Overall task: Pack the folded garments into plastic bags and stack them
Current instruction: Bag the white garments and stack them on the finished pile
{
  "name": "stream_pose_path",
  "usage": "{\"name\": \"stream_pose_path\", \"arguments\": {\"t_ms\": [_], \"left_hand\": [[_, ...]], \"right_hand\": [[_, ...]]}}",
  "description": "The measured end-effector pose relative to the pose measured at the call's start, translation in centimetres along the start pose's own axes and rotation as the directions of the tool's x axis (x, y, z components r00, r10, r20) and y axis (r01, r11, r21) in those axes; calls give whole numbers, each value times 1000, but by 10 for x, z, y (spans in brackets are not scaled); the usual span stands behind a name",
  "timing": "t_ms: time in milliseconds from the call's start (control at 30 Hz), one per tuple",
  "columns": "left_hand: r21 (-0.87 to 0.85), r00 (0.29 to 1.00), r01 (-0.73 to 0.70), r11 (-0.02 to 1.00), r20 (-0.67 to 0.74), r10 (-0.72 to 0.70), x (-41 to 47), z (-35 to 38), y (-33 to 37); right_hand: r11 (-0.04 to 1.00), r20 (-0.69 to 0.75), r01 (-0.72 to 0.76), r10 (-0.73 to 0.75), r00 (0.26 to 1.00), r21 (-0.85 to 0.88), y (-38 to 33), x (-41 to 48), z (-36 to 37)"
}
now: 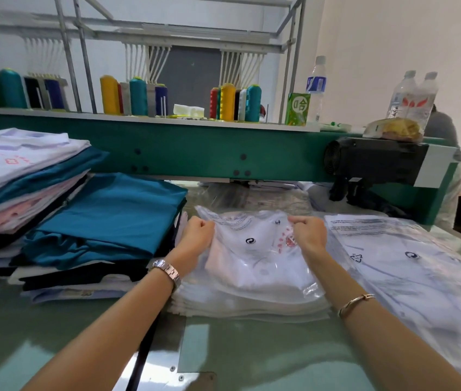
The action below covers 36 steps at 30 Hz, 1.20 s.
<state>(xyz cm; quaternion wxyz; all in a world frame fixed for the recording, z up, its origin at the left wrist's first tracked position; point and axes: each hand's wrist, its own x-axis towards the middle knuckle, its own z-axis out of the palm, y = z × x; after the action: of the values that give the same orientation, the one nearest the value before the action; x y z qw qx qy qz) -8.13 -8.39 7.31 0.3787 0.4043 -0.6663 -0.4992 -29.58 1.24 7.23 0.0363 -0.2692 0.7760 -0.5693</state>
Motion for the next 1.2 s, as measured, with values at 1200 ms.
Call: {"name": "stream_pose_path", "arguments": {"t_ms": [1200], "left_hand": [[-176,863,-245,953,409,297,-106,225,38]], "right_hand": [[990,-462,-138,131,877,19,114,66,-315]]}}
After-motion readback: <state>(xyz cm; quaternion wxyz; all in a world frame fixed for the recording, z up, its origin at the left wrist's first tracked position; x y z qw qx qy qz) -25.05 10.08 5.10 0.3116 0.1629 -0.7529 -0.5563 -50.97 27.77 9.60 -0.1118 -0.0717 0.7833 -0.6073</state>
